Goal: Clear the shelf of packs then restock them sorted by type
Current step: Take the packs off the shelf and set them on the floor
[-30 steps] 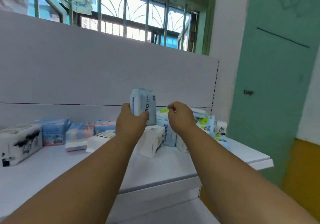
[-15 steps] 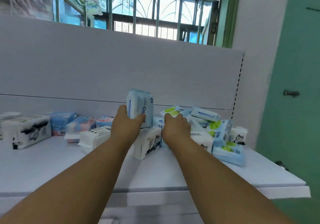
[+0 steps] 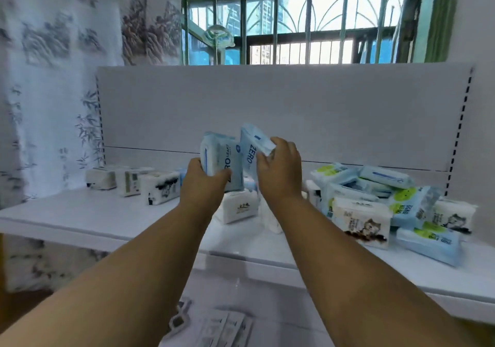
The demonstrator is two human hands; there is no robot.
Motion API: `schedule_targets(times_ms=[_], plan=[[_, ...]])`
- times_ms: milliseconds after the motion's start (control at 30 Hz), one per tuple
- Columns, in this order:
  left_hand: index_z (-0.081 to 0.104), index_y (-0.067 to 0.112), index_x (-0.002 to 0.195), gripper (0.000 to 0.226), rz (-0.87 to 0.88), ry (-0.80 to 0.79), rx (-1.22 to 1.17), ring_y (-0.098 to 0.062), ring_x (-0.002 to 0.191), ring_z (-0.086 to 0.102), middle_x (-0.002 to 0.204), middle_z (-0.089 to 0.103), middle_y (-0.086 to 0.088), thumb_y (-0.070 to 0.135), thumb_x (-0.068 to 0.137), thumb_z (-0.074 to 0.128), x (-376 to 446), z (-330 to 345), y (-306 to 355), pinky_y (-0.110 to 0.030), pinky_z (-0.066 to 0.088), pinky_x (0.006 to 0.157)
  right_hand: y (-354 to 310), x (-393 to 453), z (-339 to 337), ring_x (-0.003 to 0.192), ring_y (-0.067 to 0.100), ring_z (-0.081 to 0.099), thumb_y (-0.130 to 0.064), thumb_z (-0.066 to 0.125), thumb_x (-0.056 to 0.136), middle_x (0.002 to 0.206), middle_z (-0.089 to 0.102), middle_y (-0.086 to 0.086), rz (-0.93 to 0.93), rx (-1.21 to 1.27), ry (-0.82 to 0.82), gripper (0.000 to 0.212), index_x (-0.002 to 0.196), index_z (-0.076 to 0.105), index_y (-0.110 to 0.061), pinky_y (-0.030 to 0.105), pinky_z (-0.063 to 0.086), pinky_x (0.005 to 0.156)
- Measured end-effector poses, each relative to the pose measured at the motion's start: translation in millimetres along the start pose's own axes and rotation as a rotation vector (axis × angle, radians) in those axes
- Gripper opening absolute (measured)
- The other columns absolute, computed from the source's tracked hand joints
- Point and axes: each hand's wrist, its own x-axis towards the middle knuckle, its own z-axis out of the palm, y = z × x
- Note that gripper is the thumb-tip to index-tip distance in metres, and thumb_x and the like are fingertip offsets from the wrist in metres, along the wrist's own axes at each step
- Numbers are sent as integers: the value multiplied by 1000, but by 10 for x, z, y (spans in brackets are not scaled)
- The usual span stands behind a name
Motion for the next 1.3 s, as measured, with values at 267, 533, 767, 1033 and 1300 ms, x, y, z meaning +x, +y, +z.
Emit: schedule_targets(times_ms=[267,533,767,1033,1300], plan=[[51,23,117,44,-22,189,16,-20,95,65,106,64,1,30,82,75,-297,-2211,-197,-42,60,80,-1769,-1385,985,99,4,61,-29,67,91,116,58,-6,18,665,-318,33,119,48,-28,23,59,78],[62,21,103,29,-301,492,-5,-25,87,69,103,71,-10,17,80,78,-1432,-5182,-957,-46,59,80,-3588,-3630,2140,103,14,61,-34,48,90,109,66,-3,108,843,-668,26,107,66,-27,45,53,89],[75,35,86,24,-533,641,-2,-30,83,71,91,75,-13,12,89,67,-2508,-6759,-1715,-45,55,73,-4446,-5233,2868,128,16,46,-61,57,84,139,51,-8,-119,615,-1238,67,141,41,-31,43,41,105],[60,20,112,29,-858,937,-83,-28,91,69,106,71,-10,9,87,70,-3466,-7520,-3258,-45,57,79,-4210,-6950,3856,75,8,70,-50,70,84,78,73,-9,231,582,-1856,22,83,67,-27,41,60,75],[63,14,113,25,-1215,1046,-276,-10,69,68,91,72,-1,9,89,67,-4566,-7828,-5281,-25,53,60,-3236,-9111,4520,89,23,68,-68,61,71,97,68,3,505,179,-1791,64,110,58,-17,47,59,79]])
